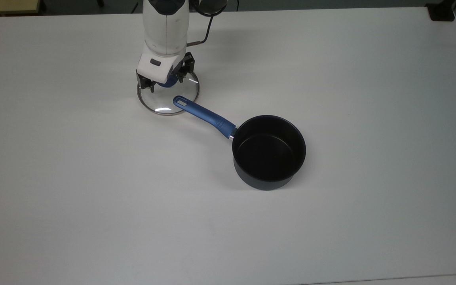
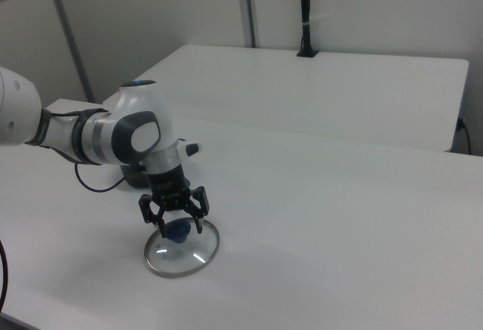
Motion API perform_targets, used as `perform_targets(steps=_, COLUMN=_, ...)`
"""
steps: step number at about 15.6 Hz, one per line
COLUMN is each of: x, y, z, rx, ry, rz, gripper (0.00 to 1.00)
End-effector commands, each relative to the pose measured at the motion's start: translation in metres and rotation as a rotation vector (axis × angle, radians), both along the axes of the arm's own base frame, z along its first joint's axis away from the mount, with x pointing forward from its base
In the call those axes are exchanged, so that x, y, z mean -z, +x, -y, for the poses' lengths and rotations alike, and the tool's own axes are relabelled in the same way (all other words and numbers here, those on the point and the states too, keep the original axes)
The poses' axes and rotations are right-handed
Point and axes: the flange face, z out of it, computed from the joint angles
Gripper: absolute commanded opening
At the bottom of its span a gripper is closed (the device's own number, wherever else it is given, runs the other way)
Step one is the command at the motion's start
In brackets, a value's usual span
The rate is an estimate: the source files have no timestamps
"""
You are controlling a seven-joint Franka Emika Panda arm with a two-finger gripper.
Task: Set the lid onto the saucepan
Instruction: 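Close the gripper on the blue knob of the glass lid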
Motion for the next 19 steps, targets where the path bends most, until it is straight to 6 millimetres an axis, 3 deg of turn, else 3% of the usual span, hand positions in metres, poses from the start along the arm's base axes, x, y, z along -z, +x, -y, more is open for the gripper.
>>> perform_targets(steps=1, x=-0.008, y=-0.014, z=0.002, rx=-0.007, ry=0.003, rz=0.03, gripper=0.84)
perform_targets(steps=13, x=-0.011, y=-0.023, z=0.006, rx=-0.002, ry=0.006, rz=0.02, gripper=0.84)
perform_targets(steps=16, x=-0.01, y=-0.025, z=0.007, rx=0.004, ry=0.005, rz=0.008, gripper=0.76)
perform_targets(steps=19, x=-0.01, y=-0.025, z=0.007, rx=0.013, ry=0.005, rz=0.007, gripper=0.61)
